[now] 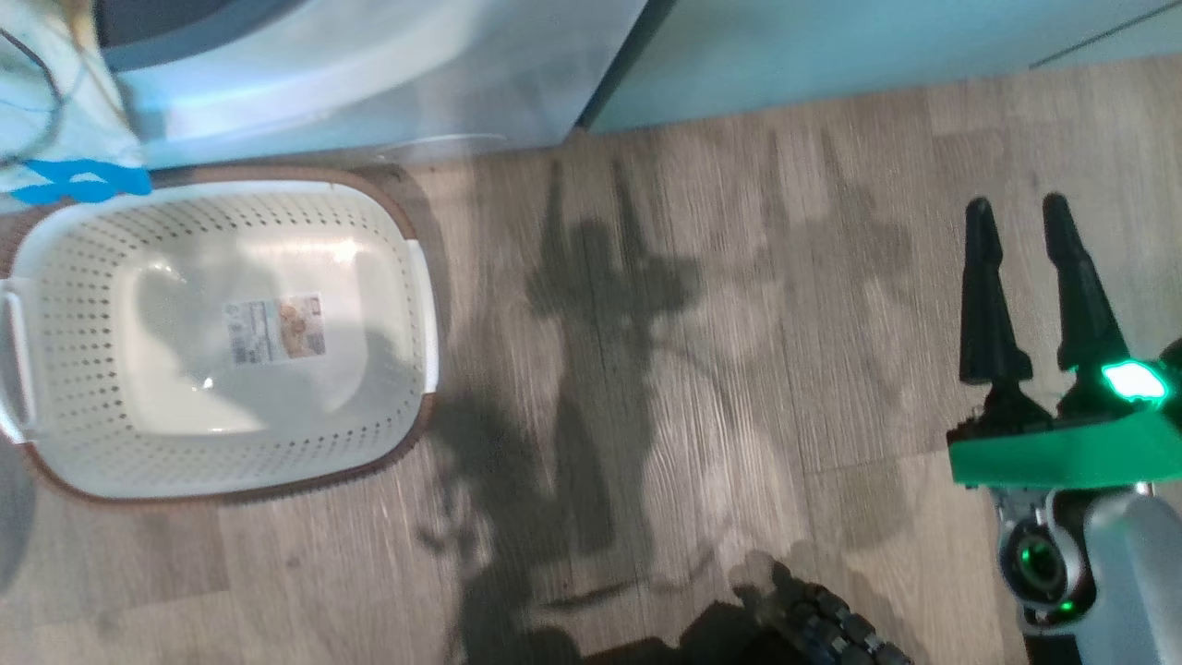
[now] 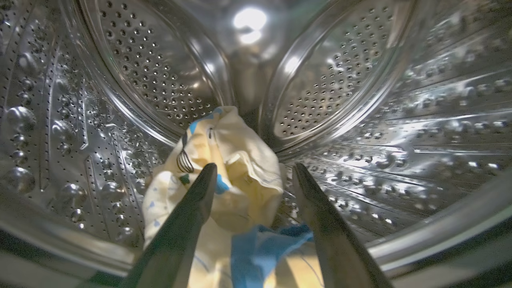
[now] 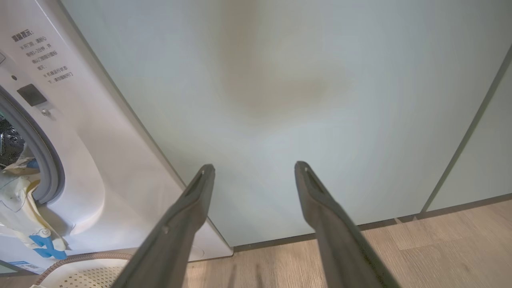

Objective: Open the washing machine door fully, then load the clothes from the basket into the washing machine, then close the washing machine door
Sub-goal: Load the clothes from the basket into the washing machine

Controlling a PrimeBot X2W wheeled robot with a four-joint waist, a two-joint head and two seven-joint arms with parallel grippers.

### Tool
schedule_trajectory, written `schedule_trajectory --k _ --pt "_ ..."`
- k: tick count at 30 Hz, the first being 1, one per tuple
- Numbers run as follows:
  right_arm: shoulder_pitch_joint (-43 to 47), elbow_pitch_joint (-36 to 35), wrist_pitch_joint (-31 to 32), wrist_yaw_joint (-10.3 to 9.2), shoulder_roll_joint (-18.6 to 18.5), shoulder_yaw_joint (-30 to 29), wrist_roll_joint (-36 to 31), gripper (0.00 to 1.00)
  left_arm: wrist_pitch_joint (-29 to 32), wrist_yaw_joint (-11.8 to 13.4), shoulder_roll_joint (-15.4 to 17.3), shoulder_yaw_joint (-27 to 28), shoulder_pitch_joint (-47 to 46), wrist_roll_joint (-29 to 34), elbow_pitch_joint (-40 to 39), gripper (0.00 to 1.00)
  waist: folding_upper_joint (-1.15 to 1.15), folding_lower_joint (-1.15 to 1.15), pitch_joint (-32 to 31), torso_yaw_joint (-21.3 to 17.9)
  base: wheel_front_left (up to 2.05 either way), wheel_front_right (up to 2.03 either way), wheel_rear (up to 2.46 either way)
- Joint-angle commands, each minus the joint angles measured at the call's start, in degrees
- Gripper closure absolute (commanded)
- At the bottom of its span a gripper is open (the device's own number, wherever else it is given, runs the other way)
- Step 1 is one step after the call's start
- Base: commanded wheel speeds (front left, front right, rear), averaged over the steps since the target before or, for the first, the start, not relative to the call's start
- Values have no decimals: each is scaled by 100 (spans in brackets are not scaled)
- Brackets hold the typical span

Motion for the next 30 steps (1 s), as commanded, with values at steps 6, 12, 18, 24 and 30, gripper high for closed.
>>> schedule_trajectory --k 6,12,18,24,30 --pt "351 -68 -38 -16 -64 -31 -218 0 -318 350 -19 364 1442 -197 -1164 0 0 1 -569 249 0 0 0" --pt "524 -22 -38 -16 -64 -111 -393 0 -426 732 -322 412 2727 -201 -2243 0 0 1 -965 418 0 0 0" --pt "723 21 -38 -16 -64 -140 -620 0 -448 1194 -656 363 4089 -111 -3419 0 0 1 -1411 633 0 0 0" --pt "893 101 -38 -16 -64 -125 -822 0 -487 1498 -896 344 5132 -67 -4086 0 0 1 -1821 861 0 0 0" --pt "1093 233 -38 -16 -64 -95 -972 0 -510 1623 -1127 111 5861 -2 -4270 0 0 1 -2286 1079 0 0 0"
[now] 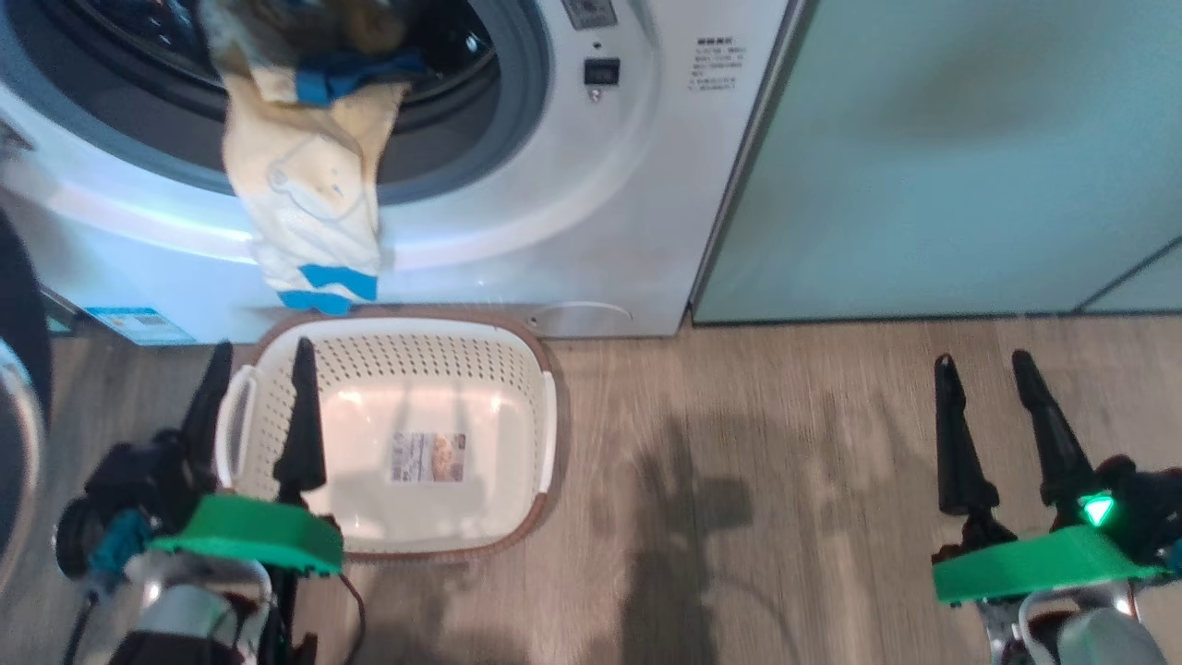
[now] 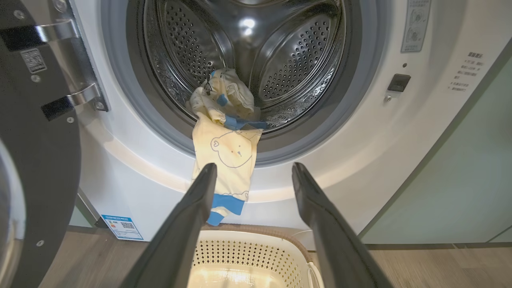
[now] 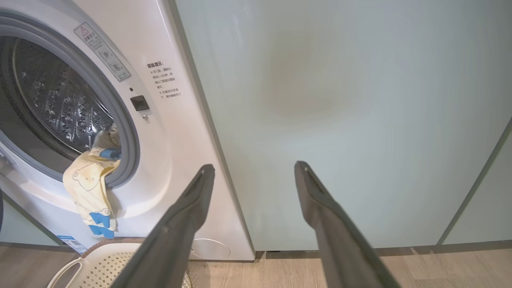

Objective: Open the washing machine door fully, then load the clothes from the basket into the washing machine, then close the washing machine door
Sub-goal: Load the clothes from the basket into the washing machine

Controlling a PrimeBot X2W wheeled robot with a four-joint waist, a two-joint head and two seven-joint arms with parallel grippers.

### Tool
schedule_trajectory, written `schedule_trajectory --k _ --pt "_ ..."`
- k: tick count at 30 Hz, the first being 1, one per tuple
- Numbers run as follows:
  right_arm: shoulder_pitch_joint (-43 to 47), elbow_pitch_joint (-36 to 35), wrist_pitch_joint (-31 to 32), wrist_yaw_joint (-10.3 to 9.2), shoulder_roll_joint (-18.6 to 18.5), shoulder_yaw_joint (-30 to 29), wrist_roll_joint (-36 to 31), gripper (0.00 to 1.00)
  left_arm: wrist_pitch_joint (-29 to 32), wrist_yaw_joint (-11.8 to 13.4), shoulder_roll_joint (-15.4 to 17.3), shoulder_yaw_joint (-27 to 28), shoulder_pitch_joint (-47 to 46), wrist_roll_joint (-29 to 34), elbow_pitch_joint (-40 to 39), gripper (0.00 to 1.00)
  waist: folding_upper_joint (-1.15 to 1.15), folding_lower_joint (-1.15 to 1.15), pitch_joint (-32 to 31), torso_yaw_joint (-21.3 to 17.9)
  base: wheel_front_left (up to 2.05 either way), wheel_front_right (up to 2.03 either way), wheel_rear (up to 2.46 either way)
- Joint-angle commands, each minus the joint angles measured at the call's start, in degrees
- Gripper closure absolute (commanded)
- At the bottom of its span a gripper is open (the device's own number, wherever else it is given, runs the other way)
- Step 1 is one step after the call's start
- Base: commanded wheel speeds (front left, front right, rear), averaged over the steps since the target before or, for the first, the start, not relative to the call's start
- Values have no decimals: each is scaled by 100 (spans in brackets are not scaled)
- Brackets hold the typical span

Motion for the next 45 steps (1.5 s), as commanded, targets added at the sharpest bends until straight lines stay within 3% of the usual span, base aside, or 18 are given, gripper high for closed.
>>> schedule_trajectory --k 1,19,33,45 --pt "49 -123 -38 -16 -63 109 -56 0 -60 38 49 175 -44 66 -192 0 -1 1 -228 136 0 0 0" --pt "541 74 -38 -16 -63 292 -138 0 -107 83 -250 -95 568 2 -59 0 -1 1 -1137 351 0 0 0" --pt "490 68 -38 -16 -63 371 -129 0 -83 92 -248 -163 534 -21 -41 0 -1 1 -1064 361 0 0 0" --pt "325 3 -38 -16 -63 408 -87 0 32 -167 -222 -249 -108 -196 592 0 -1 1 -637 294 0 0 0"
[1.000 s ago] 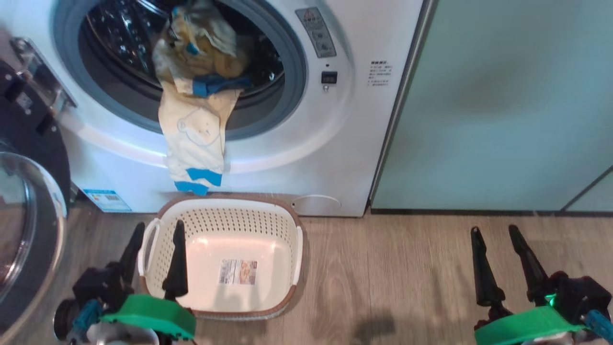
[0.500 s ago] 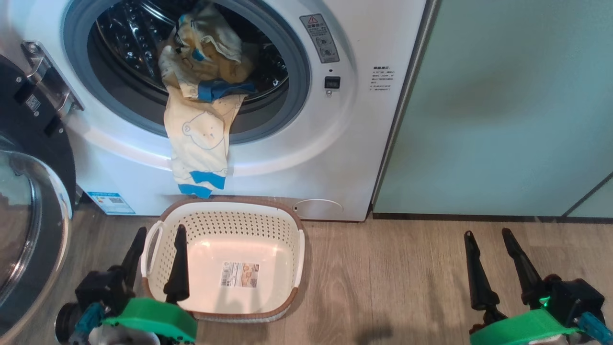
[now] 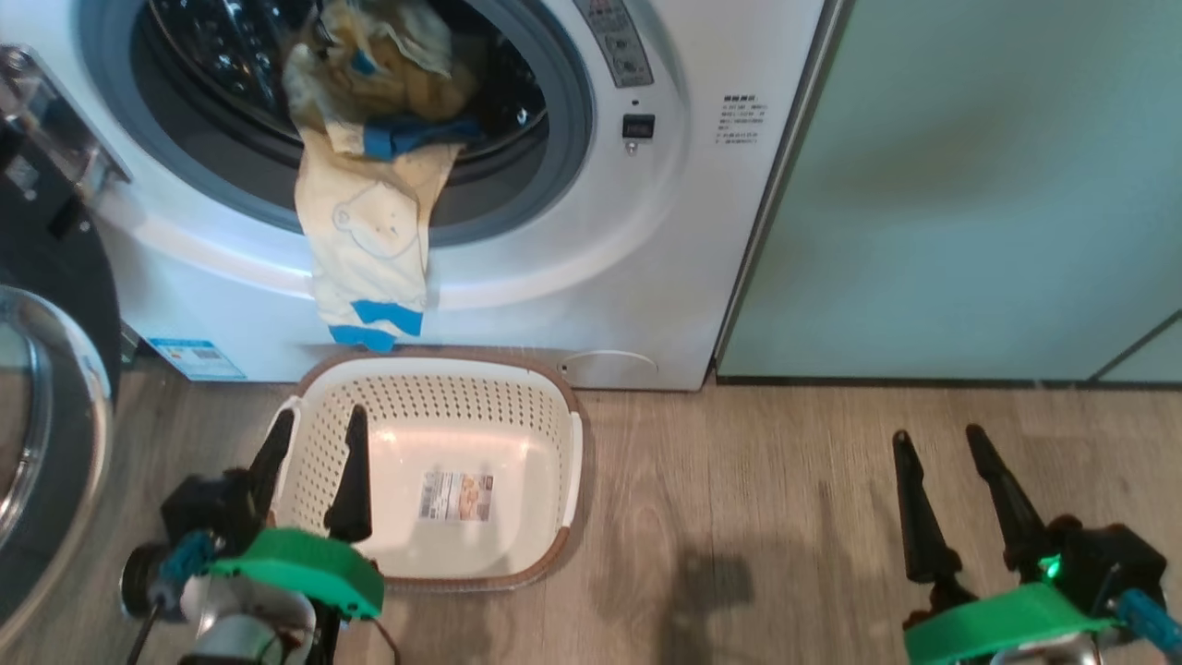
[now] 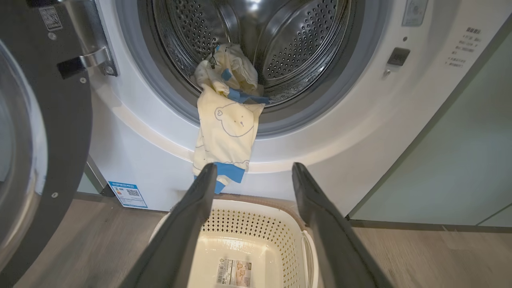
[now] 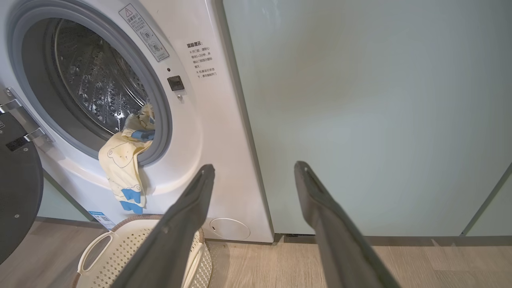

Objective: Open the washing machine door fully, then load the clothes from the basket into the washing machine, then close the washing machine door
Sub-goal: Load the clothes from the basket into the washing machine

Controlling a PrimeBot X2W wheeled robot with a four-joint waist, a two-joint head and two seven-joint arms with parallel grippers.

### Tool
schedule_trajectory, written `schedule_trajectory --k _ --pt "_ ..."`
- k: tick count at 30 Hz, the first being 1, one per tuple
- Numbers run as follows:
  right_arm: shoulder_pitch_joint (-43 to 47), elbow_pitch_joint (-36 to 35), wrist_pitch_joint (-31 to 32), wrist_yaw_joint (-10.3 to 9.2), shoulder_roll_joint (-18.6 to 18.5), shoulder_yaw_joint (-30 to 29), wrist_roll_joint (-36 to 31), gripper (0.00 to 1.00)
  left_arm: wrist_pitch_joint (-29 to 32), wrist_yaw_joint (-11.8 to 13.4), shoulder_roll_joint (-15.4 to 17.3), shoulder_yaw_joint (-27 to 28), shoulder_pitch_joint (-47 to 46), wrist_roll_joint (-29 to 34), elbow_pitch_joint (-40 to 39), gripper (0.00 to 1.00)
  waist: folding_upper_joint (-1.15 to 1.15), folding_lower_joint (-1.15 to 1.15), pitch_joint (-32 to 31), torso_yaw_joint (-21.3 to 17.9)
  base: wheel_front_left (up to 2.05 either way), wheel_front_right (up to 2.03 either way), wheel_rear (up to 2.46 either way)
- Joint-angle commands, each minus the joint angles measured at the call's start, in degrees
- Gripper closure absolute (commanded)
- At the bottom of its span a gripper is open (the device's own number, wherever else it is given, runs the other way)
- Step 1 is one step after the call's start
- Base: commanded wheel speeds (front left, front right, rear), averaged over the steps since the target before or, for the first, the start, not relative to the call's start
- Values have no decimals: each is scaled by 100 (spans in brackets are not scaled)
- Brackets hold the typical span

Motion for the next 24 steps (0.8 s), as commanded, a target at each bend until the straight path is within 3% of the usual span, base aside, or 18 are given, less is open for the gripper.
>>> schedule_trajectory --k 1,16,24 --pt "-311 -207 -38 -16 -63 137 26 0 -5 -81 71 218 -393 -53 -2 0 0 0 147 -43 0 0 0" --pt "-864 -425 -38 -16 -63 178 148 0 -48 -715 114 97 -2209 -206 2103 0 0 0 1337 -385 0 0 0" --pt "-1172 -517 -38 -16 -63 216 379 0 -22 -890 297 123 -3336 -188 3235 0 0 0 1993 -675 0 0 0"
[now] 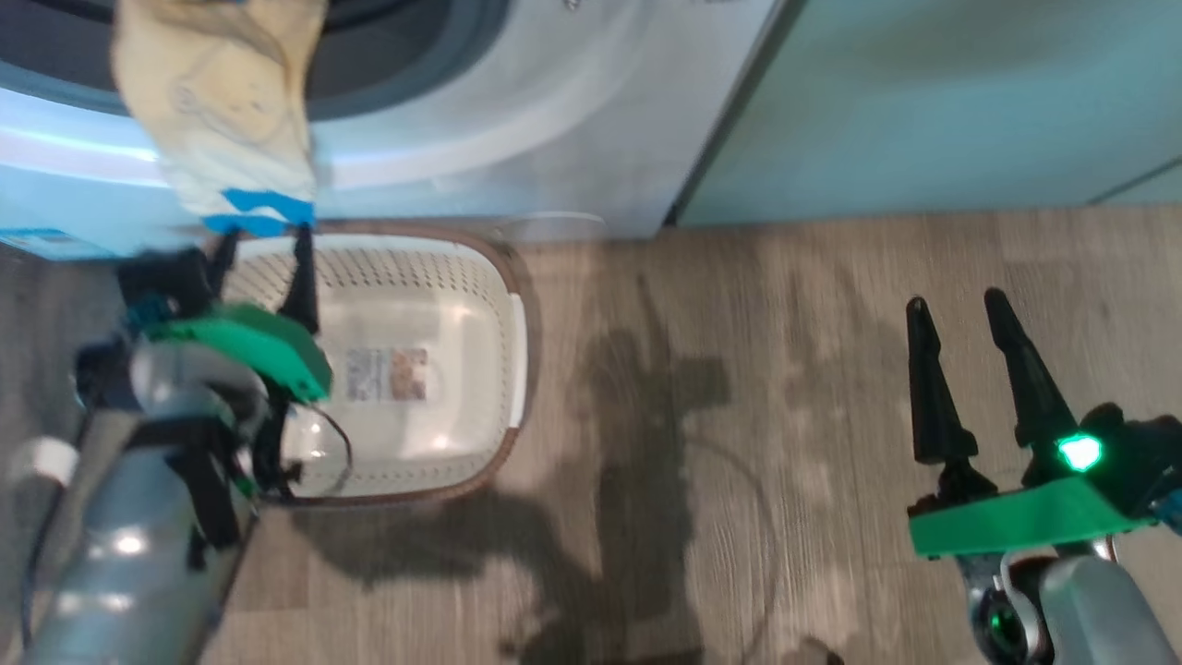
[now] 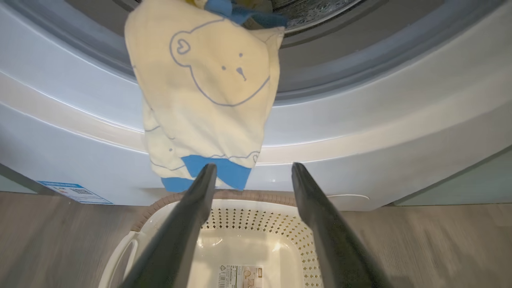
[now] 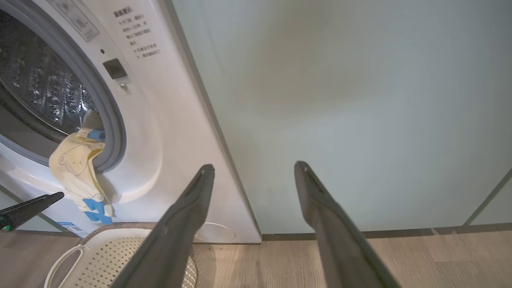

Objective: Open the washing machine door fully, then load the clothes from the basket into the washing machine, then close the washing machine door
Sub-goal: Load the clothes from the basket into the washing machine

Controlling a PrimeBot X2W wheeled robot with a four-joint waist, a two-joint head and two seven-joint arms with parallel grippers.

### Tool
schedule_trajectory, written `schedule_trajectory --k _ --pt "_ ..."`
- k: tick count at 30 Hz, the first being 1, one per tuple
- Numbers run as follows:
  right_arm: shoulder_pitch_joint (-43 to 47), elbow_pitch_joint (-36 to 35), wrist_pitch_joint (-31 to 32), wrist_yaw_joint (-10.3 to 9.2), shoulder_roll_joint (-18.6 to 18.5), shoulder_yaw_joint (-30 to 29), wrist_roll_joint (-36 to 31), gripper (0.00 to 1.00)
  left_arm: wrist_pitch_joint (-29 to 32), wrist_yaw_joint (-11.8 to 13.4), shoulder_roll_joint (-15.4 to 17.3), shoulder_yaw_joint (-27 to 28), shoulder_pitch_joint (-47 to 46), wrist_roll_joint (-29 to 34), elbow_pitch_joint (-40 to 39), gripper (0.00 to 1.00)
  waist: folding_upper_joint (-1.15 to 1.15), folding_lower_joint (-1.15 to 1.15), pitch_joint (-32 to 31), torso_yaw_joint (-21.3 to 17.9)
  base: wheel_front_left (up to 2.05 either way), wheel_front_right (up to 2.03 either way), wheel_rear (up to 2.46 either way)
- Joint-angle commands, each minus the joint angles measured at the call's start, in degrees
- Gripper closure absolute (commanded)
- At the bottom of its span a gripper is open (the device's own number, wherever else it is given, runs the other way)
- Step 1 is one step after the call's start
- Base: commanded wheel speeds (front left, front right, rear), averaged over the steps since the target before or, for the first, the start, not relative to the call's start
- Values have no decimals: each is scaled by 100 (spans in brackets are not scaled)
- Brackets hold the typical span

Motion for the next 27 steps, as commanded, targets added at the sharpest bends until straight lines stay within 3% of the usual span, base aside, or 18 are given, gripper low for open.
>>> schedule_trajectory --k 1,13,27 --pt "-116 -199 -38 -16 -62 120 45 0 -15 -12 273 200 -206 -18 -50 0 0 -2 239 -170 0 0 0" --pt "-389 -264 -38 -16 -62 240 421 0 -52 -171 535 182 -1364 55 998 0 0 -2 791 -566 0 0 0" --pt "-438 -273 -38 -16 -62 233 593 0 -202 148 673 508 -1688 -39 1431 0 0 -2 879 -583 0 0 0"
